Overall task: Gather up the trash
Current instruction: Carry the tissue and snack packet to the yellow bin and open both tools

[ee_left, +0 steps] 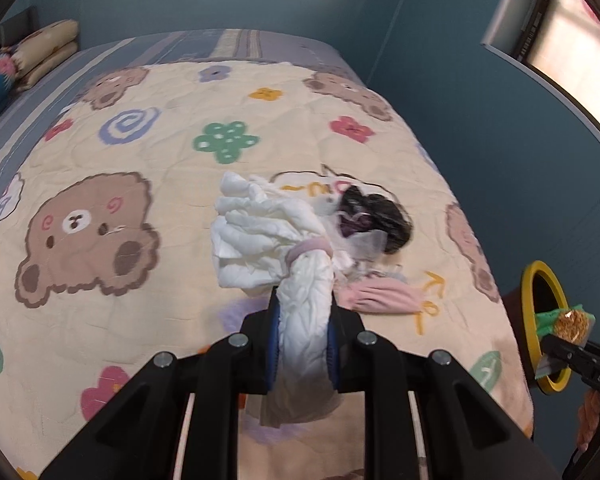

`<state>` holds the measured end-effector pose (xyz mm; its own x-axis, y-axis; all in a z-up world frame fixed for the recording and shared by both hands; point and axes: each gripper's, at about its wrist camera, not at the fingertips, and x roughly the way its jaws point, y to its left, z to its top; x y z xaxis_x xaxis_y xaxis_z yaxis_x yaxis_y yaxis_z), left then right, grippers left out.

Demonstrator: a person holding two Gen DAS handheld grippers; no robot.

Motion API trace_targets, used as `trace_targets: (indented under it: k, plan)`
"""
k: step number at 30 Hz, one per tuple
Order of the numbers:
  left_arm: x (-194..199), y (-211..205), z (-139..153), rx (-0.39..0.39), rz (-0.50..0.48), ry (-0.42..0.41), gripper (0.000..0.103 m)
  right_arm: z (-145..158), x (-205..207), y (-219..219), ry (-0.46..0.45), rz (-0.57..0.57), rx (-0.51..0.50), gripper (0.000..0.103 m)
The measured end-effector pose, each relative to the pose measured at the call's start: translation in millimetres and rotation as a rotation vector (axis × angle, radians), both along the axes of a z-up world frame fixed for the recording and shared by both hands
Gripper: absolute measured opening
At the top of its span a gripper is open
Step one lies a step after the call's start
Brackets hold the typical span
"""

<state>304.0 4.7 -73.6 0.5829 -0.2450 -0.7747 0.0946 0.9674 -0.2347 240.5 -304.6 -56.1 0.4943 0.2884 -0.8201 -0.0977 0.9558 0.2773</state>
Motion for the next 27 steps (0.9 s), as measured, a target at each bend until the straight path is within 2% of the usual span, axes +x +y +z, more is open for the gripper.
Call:
trace_targets:
  k: [27]
  plan:
    - [-21,-206,29,-0.074,-0.395,-0.027,0.018,29,-33,-155,-0.033,-0.264,-0.007,0.017]
